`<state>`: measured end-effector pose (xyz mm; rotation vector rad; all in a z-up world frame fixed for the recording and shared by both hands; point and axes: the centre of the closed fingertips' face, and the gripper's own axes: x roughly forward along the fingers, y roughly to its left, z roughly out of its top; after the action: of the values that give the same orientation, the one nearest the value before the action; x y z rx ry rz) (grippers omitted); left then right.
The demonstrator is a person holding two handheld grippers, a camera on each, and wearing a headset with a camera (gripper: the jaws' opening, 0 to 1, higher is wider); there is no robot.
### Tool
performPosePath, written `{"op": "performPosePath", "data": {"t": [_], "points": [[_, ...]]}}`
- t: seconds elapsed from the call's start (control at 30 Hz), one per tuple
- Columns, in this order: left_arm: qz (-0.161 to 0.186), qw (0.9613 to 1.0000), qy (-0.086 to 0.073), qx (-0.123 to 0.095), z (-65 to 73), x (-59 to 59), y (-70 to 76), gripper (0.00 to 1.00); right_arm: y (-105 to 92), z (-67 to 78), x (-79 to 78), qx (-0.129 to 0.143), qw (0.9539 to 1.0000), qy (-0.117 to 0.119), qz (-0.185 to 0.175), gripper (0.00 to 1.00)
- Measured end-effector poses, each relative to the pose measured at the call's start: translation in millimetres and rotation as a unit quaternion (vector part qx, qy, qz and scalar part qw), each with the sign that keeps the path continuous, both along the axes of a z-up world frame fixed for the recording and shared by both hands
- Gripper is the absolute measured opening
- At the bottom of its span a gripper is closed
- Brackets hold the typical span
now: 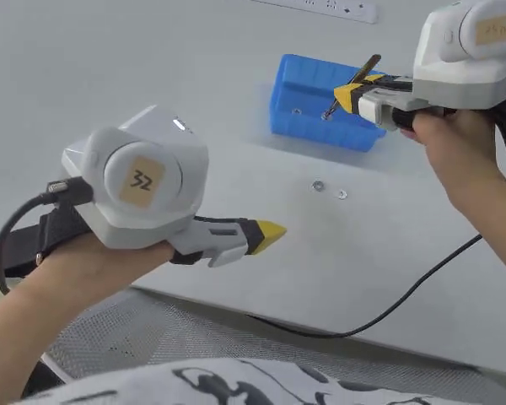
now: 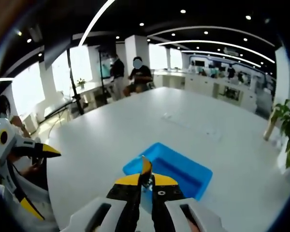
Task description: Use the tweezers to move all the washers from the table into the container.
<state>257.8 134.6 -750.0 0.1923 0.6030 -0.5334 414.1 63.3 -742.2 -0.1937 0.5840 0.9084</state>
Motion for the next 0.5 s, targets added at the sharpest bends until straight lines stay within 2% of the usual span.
{"op": "performPosePath", "data": {"t": [0.1, 0.2, 0.27, 0.33, 0.5], "points": [[0.004, 1.0000, 0.000, 0.000, -0.4, 0.9, 0.4, 0.99, -0.1, -3.7, 7.1, 0.001, 1.0000, -0.001, -0.010, 0.04], [0.016, 0.9998, -0.011, 0.002, 2.8, 4.1, 3.9, 0.99, -1.3, -12.5, 9.9, -0.012, 0.9998, -0.001, -0.016, 0.04], [0.023, 0.9996, -0.018, -0.009, 7.4, 5.9, 5.5, 0.99, -2.3, -21.3, 14.9, -0.021, 0.9996, 0.001, -0.018, 0.04], [0.026, 0.9993, -0.018, -0.018, 9.8, 6.6, 6.2, 0.99, -2.5, -22.4, 17.2, -0.025, 0.9995, 0.002, -0.020, 0.04], [0.026, 0.9995, -0.016, -0.008, 5.5, 7.9, 9.6, 0.99, -3.8, -36.9, 20.9, -0.026, 0.9992, 0.015, -0.025, 0.04]]}}
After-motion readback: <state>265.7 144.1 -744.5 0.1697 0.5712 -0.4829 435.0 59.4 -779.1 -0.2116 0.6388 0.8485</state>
